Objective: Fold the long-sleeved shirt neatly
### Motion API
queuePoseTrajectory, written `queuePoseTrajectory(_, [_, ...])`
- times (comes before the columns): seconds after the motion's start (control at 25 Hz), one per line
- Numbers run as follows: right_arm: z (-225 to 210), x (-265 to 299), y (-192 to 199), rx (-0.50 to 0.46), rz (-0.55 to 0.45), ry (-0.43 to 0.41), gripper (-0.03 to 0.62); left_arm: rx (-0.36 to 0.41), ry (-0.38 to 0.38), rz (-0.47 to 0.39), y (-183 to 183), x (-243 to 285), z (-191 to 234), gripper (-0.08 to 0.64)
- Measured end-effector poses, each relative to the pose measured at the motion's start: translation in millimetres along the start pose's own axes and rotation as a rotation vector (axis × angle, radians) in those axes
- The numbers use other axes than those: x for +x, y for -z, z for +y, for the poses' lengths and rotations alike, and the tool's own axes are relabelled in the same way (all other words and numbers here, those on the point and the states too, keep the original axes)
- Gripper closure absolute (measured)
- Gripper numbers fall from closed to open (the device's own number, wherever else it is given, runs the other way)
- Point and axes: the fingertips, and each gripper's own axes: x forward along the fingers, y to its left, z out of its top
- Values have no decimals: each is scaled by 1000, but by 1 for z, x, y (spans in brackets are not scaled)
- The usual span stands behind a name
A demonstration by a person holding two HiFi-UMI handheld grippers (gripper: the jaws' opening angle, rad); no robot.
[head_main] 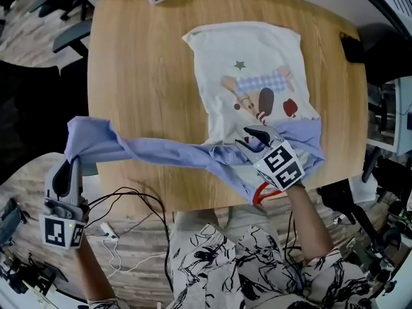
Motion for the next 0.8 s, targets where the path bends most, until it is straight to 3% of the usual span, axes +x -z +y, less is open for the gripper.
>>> queuePoseTrajectory(0.24, [14, 10, 15, -38, 25, -29, 423, 12, -54, -44, 3, -58, -12, 529])
queuePoseTrajectory(0.36, [15, 14, 23, -72, 30, -37, 423, 56, -65, -88, -10, -77, -33, 529])
queuePoseTrajectory(0.56, [23, 26, 24, -142, 36, -47, 423, 142, -42, -183, -55, -101, -82, 531])
queuePoseTrajectory(0.68, [22, 12, 13, -146, -23, -51, 419, 231, -19, -195, -90, -99, -124, 529])
queuePoseTrajectory(0.8, [17, -18, 1, -137, -91, -63, 405, 253, 45, -253, -126, -88, -174, 531])
